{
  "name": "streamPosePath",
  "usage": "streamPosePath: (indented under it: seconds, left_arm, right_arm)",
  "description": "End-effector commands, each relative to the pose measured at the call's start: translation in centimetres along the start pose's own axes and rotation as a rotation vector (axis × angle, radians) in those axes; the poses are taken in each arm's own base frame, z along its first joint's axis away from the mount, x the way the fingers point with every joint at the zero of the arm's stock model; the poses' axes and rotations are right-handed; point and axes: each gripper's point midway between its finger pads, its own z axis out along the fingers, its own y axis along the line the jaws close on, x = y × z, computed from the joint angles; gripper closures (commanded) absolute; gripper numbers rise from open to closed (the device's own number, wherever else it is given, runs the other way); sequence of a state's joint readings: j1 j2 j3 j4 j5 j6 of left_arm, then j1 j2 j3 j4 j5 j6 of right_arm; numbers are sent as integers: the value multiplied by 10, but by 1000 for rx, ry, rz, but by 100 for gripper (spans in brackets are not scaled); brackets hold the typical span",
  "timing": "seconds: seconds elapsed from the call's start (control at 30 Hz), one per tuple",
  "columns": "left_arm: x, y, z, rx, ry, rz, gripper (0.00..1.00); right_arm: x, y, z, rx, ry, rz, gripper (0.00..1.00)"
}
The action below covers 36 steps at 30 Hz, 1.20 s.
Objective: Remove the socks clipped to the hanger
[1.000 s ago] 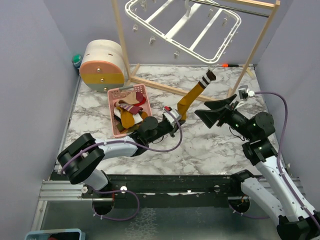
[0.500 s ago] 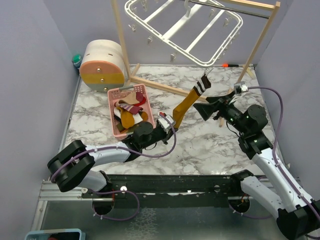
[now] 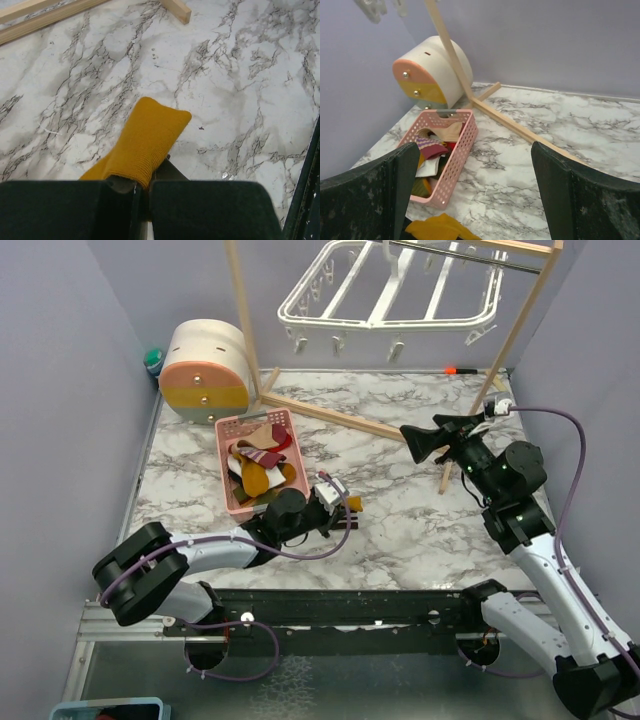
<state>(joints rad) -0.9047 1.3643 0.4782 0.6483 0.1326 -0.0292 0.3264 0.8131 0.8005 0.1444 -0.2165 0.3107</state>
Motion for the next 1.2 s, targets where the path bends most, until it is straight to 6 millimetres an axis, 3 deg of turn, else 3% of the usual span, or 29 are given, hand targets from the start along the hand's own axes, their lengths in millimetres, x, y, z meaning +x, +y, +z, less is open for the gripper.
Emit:
streamPosePath:
  seconds: [0.0, 0.3, 0.63, 1.03, 1.17]
  left_arm:
    - [-7, -5, -6, 23, -25, -4, 100]
    - [-14, -6, -10, 24, -46, 2, 100]
    - [-49, 1, -14, -10, -102, 62, 100]
    - [-132, 31, -50, -167, -207, 218, 100]
    - [-143, 41, -63, -213, -209, 246, 100]
  right_arm:
    - [-6, -17, 6, 98, 6, -38, 1]
    - [-12, -14, 15, 81, -3, -16, 2]
    - [-10, -14, 11, 87, 13, -17, 2]
    - [-7, -16, 4, 104, 25, -22, 2]
    - [-7, -15, 4, 99, 28, -20, 3]
